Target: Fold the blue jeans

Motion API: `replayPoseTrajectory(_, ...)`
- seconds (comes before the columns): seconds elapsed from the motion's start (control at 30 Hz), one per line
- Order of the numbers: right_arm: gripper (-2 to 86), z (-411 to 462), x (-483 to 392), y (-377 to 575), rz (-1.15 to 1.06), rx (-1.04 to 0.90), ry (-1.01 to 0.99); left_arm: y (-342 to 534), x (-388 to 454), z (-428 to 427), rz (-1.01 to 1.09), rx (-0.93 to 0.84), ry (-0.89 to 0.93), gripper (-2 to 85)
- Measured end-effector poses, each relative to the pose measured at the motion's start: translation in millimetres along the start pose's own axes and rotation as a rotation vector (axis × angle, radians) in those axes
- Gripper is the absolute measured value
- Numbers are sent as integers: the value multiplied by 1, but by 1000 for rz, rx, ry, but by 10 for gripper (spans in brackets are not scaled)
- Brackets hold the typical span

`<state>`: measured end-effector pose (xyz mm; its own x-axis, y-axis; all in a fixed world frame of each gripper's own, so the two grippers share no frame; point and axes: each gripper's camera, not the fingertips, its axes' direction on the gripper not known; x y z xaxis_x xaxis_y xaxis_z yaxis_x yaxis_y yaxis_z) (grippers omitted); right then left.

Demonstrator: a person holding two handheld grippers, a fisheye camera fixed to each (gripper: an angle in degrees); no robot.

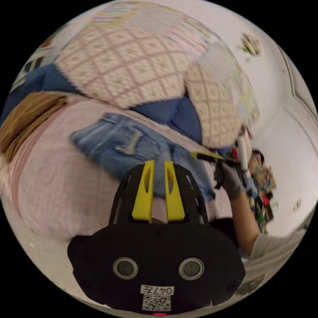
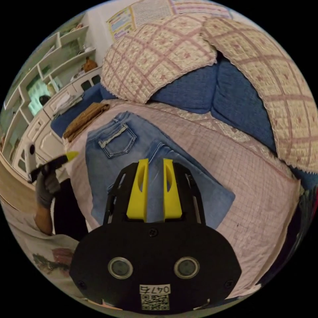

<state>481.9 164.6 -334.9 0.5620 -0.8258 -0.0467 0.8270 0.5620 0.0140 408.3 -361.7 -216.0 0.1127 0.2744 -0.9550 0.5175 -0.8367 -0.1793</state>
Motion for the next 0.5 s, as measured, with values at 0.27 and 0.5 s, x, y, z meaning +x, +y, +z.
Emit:
replayPoseTrajectory(0.27,29,67,-8,-39,-22,-92,68,-21,-144,-37,-324,84,8,143)
replayPoseTrajectory(0.5,28,69,2,-40,37,-76,-2,-49,-168,-18,-363,61,-23,140)
